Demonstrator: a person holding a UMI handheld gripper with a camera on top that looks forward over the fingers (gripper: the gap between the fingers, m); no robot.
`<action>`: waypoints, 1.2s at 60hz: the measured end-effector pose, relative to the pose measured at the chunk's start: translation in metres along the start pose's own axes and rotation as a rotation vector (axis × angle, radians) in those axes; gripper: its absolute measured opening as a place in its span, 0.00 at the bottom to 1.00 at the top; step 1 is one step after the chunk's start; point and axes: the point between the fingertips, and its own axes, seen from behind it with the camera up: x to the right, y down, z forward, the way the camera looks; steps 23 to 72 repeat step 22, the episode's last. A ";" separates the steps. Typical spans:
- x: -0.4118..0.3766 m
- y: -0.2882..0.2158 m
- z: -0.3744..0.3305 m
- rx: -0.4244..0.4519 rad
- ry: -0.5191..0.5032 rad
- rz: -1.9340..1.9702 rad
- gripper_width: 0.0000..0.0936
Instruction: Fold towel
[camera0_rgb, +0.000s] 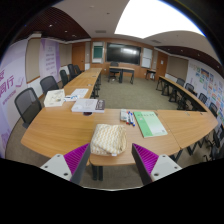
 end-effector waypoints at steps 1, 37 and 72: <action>-0.002 0.002 -0.007 0.003 0.006 -0.001 0.91; -0.034 0.035 -0.112 0.025 0.028 0.005 0.91; -0.034 0.035 -0.112 0.025 0.028 0.005 0.91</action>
